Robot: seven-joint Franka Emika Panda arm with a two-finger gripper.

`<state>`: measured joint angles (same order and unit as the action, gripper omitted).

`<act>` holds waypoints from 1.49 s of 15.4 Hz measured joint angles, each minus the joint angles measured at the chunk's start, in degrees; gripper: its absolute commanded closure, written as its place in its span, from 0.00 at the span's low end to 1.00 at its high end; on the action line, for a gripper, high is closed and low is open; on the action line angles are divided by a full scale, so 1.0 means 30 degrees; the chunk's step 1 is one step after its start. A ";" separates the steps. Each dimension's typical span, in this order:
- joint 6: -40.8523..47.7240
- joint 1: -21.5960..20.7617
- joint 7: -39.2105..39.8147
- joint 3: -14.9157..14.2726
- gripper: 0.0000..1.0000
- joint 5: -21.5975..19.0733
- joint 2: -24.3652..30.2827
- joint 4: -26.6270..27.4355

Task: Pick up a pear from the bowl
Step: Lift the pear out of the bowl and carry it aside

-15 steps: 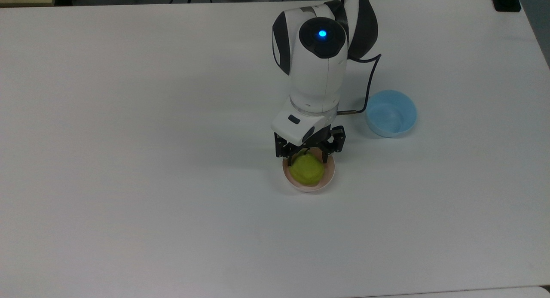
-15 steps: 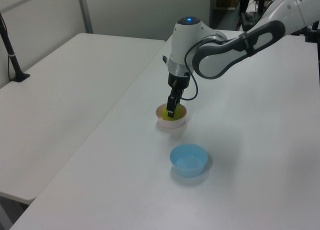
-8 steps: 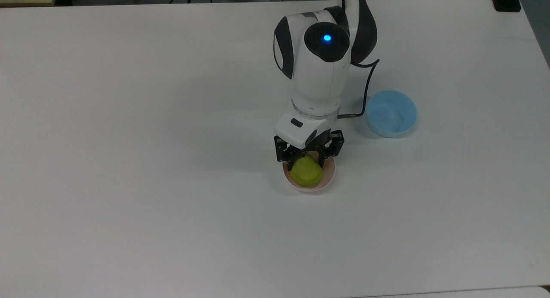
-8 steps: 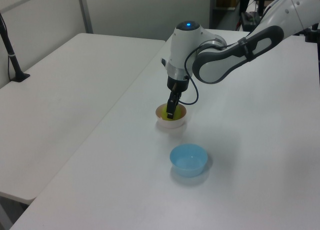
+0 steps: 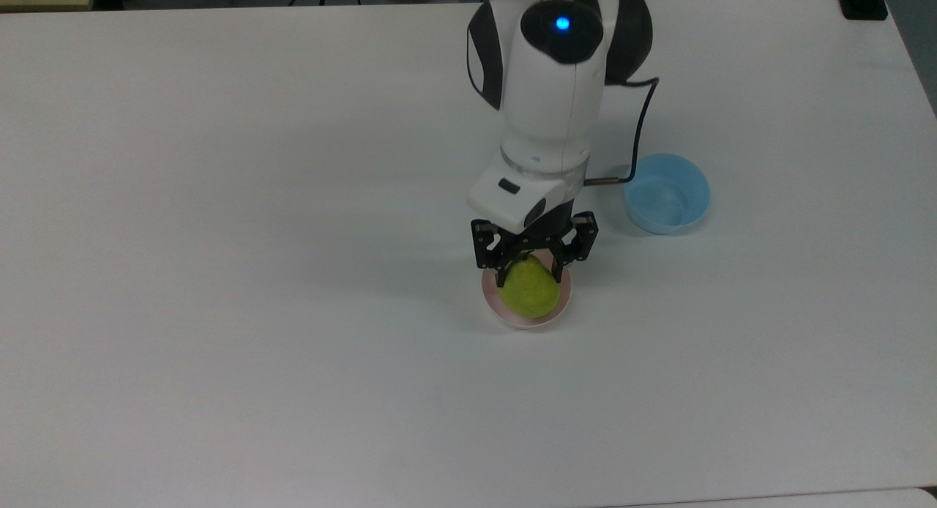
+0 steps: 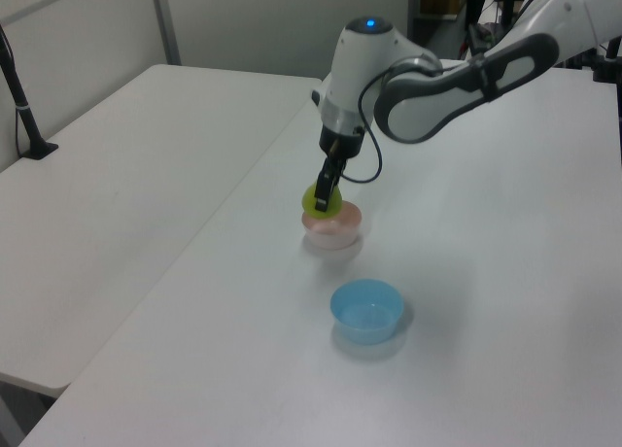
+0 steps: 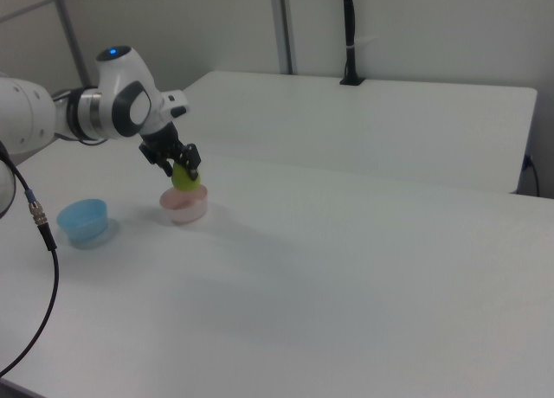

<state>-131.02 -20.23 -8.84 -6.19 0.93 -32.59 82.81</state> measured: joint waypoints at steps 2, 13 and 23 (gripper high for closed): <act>0.0735 0.0033 -0.0108 -0.0008 0.55 0.0000 0.0790 0.0003; 0.3595 0.4932 0.2518 -0.0192 0.55 0.0543 0.3023 0.1051; 0.2870 0.5750 0.3021 -0.0011 0.00 0.2281 0.0557 0.1884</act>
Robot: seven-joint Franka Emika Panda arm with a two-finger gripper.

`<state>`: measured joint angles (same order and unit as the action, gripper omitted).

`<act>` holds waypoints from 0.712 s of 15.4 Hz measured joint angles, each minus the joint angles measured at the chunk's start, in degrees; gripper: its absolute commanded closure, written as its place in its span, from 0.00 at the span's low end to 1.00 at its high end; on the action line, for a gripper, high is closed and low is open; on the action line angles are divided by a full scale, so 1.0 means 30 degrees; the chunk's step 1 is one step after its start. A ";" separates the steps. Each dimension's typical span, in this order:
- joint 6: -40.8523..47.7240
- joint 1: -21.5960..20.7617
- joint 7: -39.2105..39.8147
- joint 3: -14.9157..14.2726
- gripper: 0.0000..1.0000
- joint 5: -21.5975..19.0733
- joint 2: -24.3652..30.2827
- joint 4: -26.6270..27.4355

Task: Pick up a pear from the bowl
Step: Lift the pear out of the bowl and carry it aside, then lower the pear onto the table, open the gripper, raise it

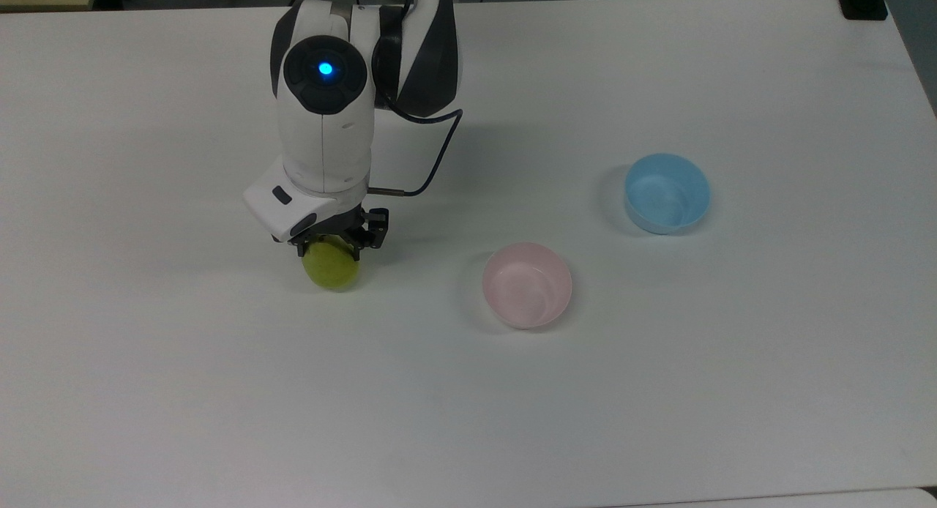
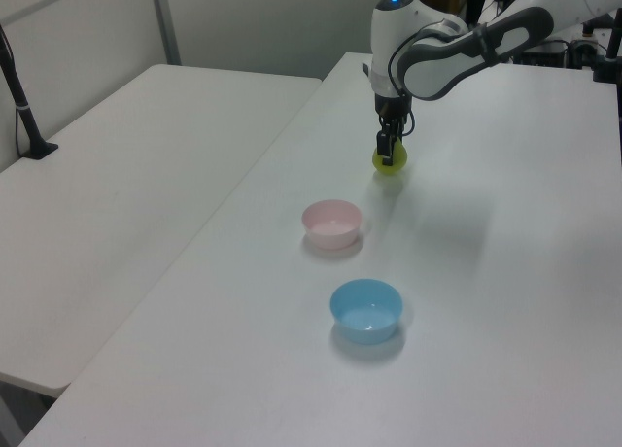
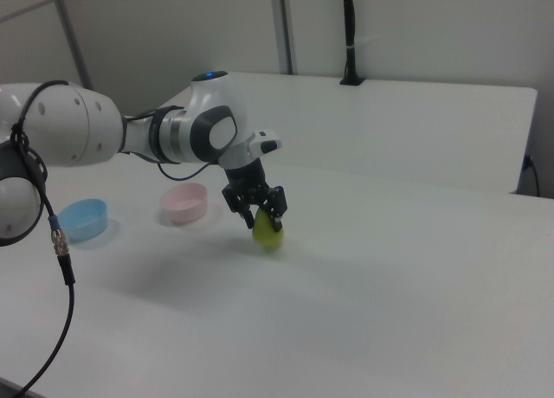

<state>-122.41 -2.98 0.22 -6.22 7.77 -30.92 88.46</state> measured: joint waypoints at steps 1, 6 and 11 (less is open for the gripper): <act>0.0000 -0.0004 0.0000 0.0000 0.00 0.0008 0.0005 -0.0006; 0.0008 0.0024 0.0000 -0.0036 0.00 0.0101 0.0390 -0.0200; 0.3407 0.0391 0.0000 -0.0071 0.00 0.0102 0.3124 -0.0369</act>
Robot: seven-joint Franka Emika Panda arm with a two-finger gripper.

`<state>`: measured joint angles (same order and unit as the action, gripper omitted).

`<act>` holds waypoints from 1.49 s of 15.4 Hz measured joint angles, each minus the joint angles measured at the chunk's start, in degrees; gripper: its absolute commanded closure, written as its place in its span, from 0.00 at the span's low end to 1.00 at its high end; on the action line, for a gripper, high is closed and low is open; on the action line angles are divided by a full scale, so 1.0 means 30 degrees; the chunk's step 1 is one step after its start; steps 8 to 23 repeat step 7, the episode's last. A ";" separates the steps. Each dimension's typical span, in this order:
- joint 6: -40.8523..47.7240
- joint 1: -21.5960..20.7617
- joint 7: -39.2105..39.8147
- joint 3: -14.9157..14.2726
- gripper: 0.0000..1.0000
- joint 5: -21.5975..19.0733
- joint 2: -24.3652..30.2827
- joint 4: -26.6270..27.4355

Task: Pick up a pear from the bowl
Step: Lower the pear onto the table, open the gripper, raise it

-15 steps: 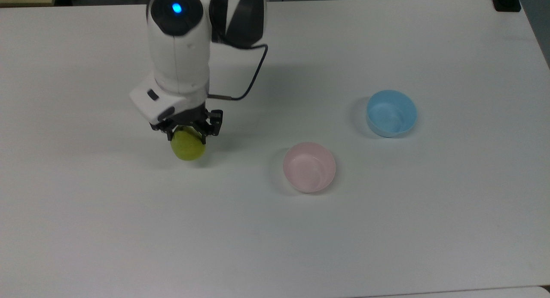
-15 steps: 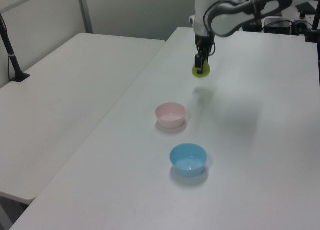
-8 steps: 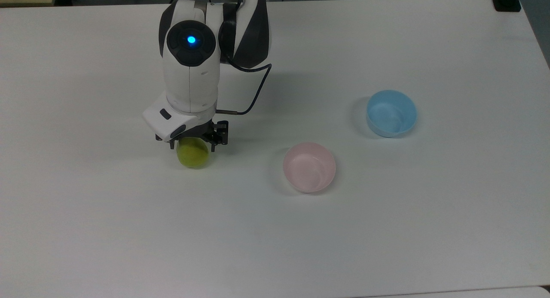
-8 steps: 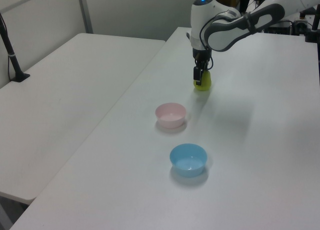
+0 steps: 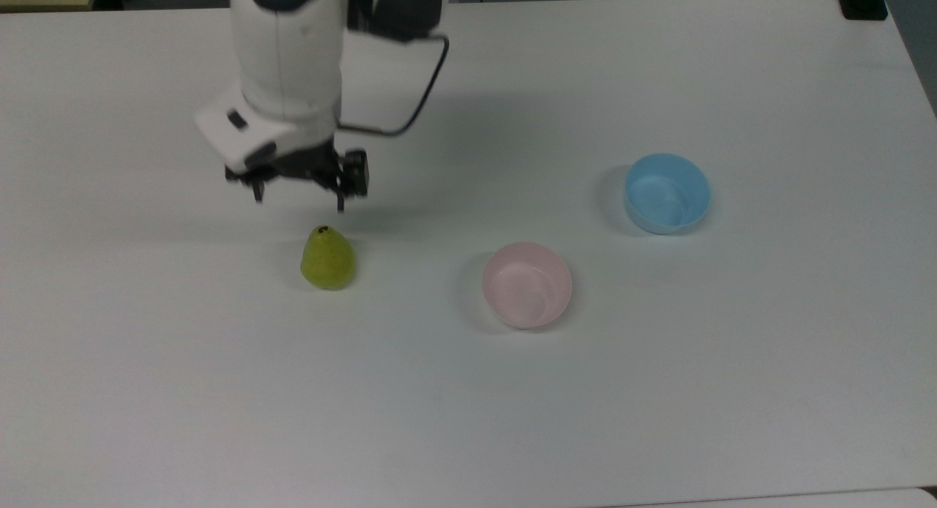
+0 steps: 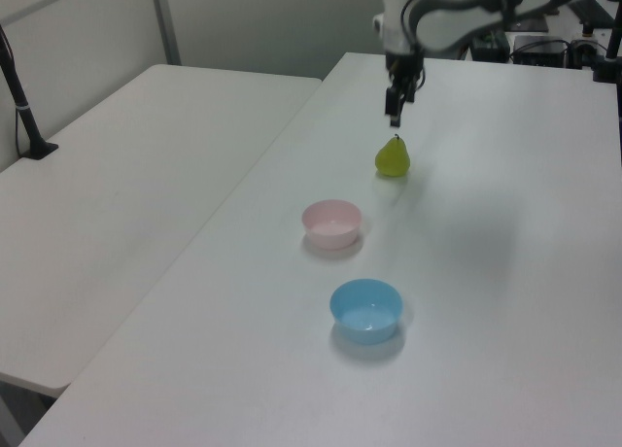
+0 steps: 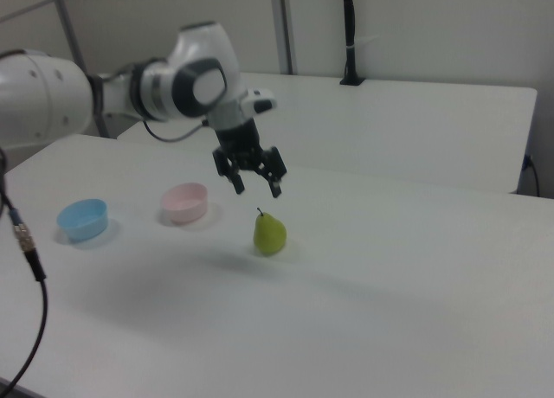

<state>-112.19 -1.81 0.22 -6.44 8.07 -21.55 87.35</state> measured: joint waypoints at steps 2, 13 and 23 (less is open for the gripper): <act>0.1951 0.0030 0.0000 0.0000 0.00 -0.0001 0.1520 0.0122; 0.4378 0.0028 0.0000 0.0002 0.00 -0.0009 0.4623 0.1342; 0.4378 0.0028 0.0000 0.0002 0.00 -0.0009 0.4623 0.1342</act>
